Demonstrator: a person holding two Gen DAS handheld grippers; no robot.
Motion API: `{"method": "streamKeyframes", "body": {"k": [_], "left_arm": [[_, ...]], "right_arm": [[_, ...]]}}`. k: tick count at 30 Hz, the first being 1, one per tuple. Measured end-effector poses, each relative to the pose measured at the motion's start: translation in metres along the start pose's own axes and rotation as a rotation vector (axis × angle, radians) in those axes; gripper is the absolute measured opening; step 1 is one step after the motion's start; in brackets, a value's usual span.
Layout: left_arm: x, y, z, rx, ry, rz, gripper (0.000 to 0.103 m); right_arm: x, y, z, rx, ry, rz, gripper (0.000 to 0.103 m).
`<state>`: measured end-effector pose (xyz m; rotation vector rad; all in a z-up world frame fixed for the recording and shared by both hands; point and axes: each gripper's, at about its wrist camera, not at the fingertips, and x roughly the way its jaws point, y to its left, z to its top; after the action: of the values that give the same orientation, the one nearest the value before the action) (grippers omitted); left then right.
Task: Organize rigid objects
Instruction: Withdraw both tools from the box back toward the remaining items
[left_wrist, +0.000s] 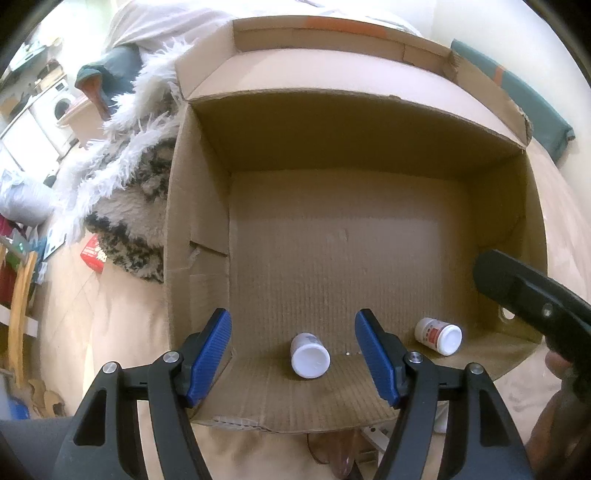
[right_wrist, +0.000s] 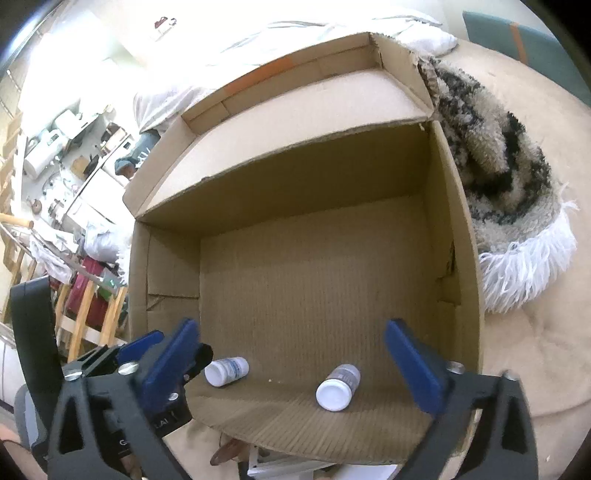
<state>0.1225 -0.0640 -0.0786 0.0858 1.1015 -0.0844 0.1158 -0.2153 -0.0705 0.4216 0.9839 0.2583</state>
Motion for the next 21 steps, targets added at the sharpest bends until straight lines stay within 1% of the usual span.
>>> {"method": "streamKeyframes", "body": {"k": [6,12,21], "left_arm": [[-0.001,0.001,0.001,-0.007,-0.001,-0.002,0.067],[-0.006,0.004,0.002,-0.015,-0.018,-0.013,0.067],[-0.027,0.011,0.004,-0.029,-0.056,-0.01,0.067]], "right_arm": [[-0.004,0.002,0.0,-0.022,-0.019,-0.008,0.103],[-0.013,0.0,0.002,-0.026,-0.057,-0.01,0.103],[-0.03,0.001,0.0,-0.033,-0.11,-0.014,0.103]]}}
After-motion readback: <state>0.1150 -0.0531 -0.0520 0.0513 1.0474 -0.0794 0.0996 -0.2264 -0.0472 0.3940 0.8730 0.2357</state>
